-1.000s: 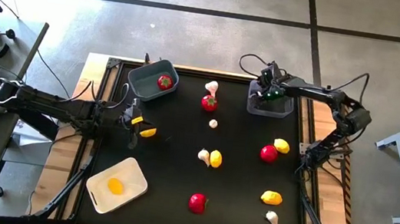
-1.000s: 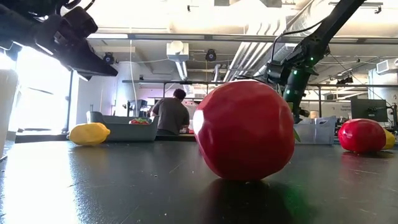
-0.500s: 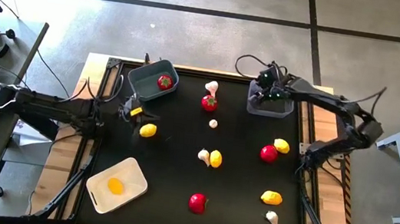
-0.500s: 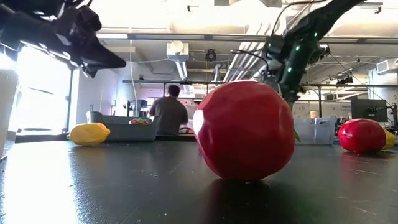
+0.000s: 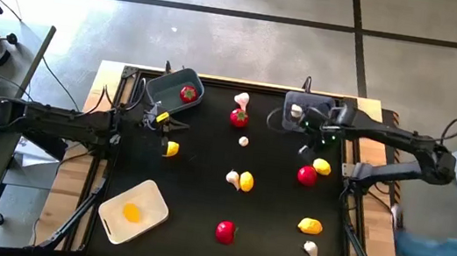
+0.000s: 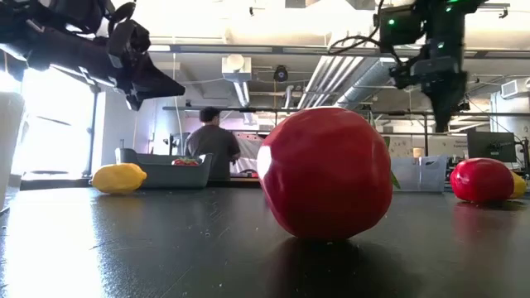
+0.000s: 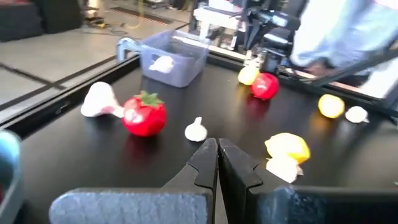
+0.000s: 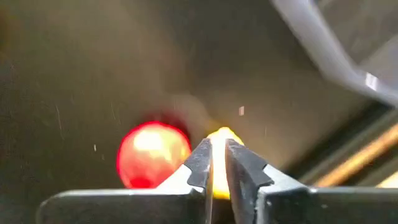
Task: Sort produce into baskets
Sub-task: Put the yellow lemon into the white bin
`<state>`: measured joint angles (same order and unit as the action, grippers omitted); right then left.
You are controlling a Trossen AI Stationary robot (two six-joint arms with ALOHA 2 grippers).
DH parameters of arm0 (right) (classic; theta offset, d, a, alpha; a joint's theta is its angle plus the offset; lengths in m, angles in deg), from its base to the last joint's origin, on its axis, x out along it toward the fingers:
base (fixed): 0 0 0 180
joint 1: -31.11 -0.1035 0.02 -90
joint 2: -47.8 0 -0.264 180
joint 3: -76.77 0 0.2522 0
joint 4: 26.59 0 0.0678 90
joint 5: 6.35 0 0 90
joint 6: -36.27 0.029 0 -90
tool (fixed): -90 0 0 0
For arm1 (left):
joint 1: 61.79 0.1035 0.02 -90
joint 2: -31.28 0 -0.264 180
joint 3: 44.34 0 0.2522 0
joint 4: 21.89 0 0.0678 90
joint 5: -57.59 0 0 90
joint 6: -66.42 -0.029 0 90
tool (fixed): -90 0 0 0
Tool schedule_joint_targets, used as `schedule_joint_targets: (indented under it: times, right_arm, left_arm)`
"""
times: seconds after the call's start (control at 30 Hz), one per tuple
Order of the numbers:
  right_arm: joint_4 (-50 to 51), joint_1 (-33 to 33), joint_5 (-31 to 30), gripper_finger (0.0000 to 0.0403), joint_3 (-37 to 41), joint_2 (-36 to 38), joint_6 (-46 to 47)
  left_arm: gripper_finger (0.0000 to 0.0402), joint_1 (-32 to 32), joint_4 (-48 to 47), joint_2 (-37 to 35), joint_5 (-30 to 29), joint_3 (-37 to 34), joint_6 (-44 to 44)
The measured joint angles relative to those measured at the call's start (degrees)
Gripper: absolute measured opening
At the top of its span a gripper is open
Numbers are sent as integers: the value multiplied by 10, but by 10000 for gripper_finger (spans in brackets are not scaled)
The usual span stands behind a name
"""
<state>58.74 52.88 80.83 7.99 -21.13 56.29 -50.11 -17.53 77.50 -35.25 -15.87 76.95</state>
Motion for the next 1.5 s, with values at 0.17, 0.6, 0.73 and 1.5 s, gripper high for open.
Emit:
schedule_joint_targets:
  times: [0.17, 0.6, 0.73, 1.5]
  right_arm:
    - [10, -55, 5, 107, 23, -1, 54]
    - [-56, -59, -5, 281, 146, 0, 44]
    - [-73, -51, -8, 277, 155, -1, 39]
    - [-126, -35, 23, 147, 149, -139, -7]
  left_arm:
    - [0, 4, 30, 30, 48, 0, -11]
    - [0, 4, 28, 35, 70, 0, -27]
    - [0, 4, 28, 34, 70, 0, -29]
    - [0, 4, 27, 35, 68, 0, -41]
